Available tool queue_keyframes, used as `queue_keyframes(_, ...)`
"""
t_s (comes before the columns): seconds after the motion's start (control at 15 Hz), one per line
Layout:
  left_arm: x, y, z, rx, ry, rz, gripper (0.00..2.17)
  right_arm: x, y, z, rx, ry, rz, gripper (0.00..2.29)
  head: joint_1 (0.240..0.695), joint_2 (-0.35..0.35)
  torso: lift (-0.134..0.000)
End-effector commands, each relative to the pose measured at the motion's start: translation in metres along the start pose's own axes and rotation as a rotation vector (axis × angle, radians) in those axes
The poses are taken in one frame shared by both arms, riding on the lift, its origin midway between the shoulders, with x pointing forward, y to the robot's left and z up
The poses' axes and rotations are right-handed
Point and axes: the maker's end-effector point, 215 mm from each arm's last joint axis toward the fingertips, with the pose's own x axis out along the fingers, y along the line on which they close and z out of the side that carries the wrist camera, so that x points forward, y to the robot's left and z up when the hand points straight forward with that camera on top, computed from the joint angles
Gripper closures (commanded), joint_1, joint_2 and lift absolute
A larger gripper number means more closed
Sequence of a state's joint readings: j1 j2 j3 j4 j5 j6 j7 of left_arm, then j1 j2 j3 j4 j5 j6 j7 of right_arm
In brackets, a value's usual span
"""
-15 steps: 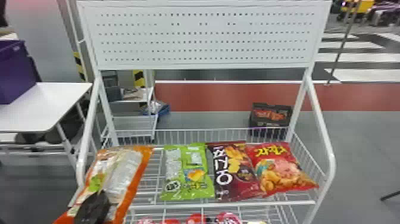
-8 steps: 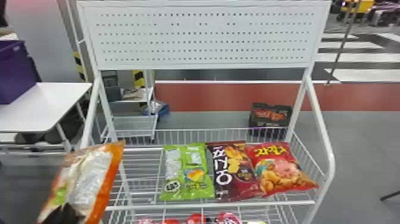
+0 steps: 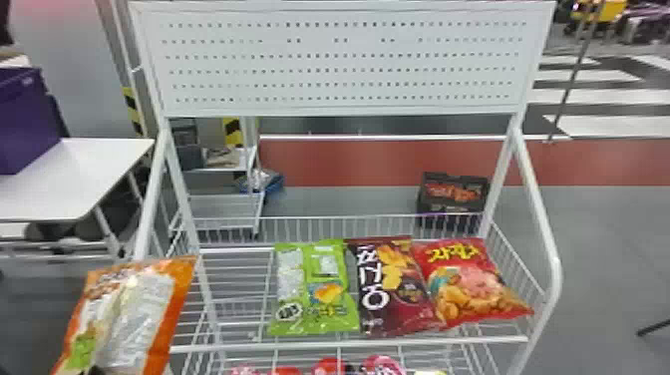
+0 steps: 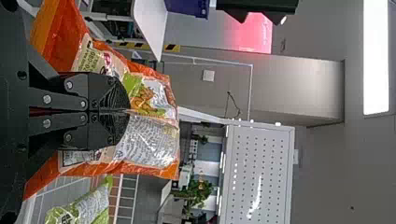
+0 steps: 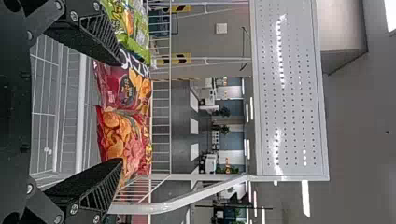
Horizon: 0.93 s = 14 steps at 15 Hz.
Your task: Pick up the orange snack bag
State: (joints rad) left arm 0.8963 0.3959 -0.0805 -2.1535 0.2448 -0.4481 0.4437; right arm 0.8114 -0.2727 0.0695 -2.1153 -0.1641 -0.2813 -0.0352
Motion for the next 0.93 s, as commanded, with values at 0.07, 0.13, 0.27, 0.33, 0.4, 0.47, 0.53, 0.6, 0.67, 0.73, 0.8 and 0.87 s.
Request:
queue_keyframes(0.07,-0.0002,0.0029,0.0005,0.001,-0.005,0.004,1.56,0.0005,0.0004,0.0009,0.0,-0.003,0.001,0.17,0.499,0.0,0.0)
queue_keyframes(0.13,-0.0003,0.0026,-0.0002,0.002,-0.004,0.001,1.56,0.0,0.0005,0.0004,0.001,-0.001,0.001,0.17,0.499,0.0,0.0)
queue_keyframes(0.27,0.0002,0.003,0.0004,0.004,-0.006,-0.001,1.56,0.0005,0.0004,0.0009,0.0,-0.003,0.001,0.17,0.499,0.0,0.0)
queue_keyframes(0.33,0.0004,0.0033,0.0007,0.005,-0.006,-0.001,1.56,0.0,0.0005,0.0004,0.001,-0.001,0.001,0.17,0.499,0.0,0.0)
queue_keyframes(0.4,0.0004,0.003,0.0007,0.005,-0.006,-0.003,1.56,0.0,-0.0002,0.0005,0.0,-0.002,0.0,0.17,0.499,0.0,0.0)
queue_keyframes(0.47,0.0004,0.003,0.0007,0.005,-0.006,-0.003,1.56,0.0005,0.0004,0.0009,0.0,-0.003,0.001,0.17,0.499,0.0,0.0)
queue_keyframes(0.53,0.0005,0.0025,0.0016,0.006,-0.008,-0.004,1.56,0.0007,-0.0002,0.0019,-0.001,-0.005,0.0,0.17,0.499,0.0,0.0)
queue_keyframes(0.6,-0.0002,0.003,0.0003,0.006,-0.005,-0.002,1.56,0.0008,0.0,0.0027,0.0,-0.006,0.0,0.17,0.499,0.0,0.0)
queue_keyframes(0.67,-0.0003,0.0028,0.0003,0.005,-0.005,-0.002,1.56,0.0008,0.0,0.0036,0.0,-0.009,0.0,0.17,0.499,0.0,0.0)
queue_keyframes(0.73,-0.0003,0.0024,0.0003,0.005,-0.005,-0.004,1.56,-0.0002,0.0001,0.0025,0.0,-0.006,0.0,0.17,0.499,0.0,0.0)
queue_keyframes(0.8,-0.0004,0.0027,-0.0004,0.006,-0.004,-0.004,1.56,-0.0005,0.0,0.0037,0.001,-0.009,-0.001,0.17,0.499,0.0,0.0)
queue_keyframes(0.87,-0.0004,0.0027,-0.0004,0.006,-0.004,-0.004,1.56,-0.0005,-0.0007,0.0039,-0.001,-0.01,-0.002,0.17,0.499,0.0,0.0)
